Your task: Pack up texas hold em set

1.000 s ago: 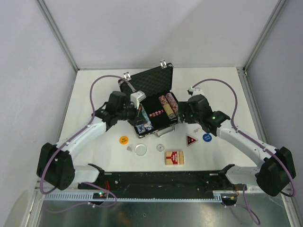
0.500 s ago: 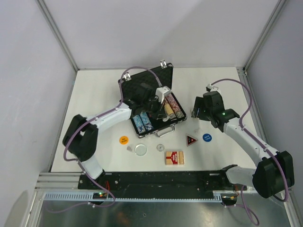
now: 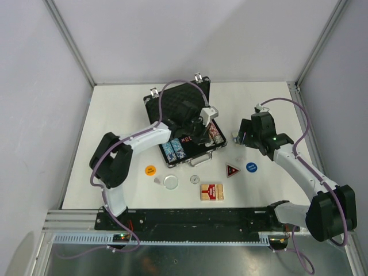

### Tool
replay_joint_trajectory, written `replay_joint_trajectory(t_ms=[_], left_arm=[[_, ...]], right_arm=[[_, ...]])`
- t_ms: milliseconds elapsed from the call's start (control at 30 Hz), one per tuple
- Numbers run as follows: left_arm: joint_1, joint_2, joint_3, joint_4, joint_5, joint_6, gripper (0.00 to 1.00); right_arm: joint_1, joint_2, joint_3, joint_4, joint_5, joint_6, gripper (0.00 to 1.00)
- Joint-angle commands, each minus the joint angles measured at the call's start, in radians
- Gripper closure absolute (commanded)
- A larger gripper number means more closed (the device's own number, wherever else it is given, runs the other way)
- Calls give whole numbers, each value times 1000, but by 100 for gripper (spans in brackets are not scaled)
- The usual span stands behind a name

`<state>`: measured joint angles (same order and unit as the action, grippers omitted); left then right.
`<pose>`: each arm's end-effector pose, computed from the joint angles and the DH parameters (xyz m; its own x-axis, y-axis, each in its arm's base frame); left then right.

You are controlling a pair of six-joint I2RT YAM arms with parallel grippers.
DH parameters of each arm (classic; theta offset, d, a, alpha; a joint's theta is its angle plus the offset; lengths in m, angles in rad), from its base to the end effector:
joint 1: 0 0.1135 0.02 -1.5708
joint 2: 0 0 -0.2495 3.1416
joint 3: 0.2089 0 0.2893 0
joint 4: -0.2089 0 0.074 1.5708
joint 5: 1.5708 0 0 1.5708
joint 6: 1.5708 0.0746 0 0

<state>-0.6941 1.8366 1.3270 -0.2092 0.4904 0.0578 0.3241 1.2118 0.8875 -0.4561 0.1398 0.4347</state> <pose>0.3365 -0.3258 0.1765 -0.4569 0.4466 -0.7693 0.8646 0.4262 -0.2661 0.3112 0.0936 0.2097 -0.6982 0.2054 -0.6858 0.0800 0.9743 0.2104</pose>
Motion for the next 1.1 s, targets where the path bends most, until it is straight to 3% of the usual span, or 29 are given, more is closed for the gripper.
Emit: replay_joint_trajectory(t_ms=[0,367,1067], left_arm=[[-17,25,64,27,-19,86,100],[-20,55,87,25,-60,189,100],[-23,64,82,26,-4,173,100]], right_arm=[[-9,-20,-5,4,-16,-7,29],[-13,-21,-11,6,-29,-8,29],[-14,-12,-15,10,-42,-8,29]])
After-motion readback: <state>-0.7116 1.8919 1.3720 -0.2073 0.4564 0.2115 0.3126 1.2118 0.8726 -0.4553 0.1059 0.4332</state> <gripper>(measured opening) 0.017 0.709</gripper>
